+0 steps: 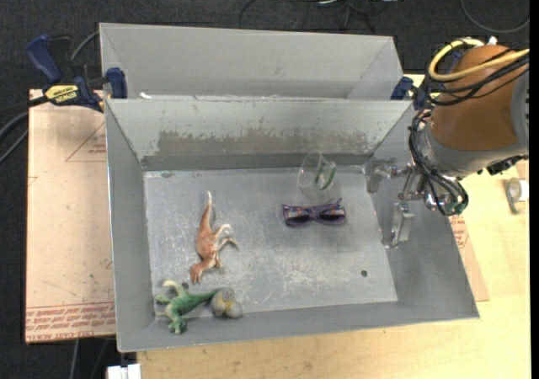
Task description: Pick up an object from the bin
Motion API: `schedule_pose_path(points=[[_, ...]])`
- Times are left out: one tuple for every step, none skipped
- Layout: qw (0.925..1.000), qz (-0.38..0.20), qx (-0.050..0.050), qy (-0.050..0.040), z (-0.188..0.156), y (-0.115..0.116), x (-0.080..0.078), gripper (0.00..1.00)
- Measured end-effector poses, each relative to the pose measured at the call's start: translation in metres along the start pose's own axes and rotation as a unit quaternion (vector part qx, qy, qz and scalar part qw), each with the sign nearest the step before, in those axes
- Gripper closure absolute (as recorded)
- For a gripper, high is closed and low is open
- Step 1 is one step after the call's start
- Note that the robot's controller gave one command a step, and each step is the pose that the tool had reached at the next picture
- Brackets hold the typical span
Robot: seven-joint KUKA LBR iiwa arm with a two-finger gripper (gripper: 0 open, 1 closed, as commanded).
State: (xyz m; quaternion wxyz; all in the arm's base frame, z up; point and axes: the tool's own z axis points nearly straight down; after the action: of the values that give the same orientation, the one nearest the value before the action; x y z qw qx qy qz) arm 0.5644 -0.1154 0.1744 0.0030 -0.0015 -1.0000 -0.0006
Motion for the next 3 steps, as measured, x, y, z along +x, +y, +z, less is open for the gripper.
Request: schedule_pose_path(points=[[1.0, -0.002, 0.001, -0.0038, -0.005, 0.001, -0.002, 0.0], [0.9968, -0.08, 0.0, -0.0021, 0.069, 0.061, -0.058, 0.0], [0.9934, -0.115, 0.0, -0.0044, 0.067, 0.052, -0.048, 1.0]])
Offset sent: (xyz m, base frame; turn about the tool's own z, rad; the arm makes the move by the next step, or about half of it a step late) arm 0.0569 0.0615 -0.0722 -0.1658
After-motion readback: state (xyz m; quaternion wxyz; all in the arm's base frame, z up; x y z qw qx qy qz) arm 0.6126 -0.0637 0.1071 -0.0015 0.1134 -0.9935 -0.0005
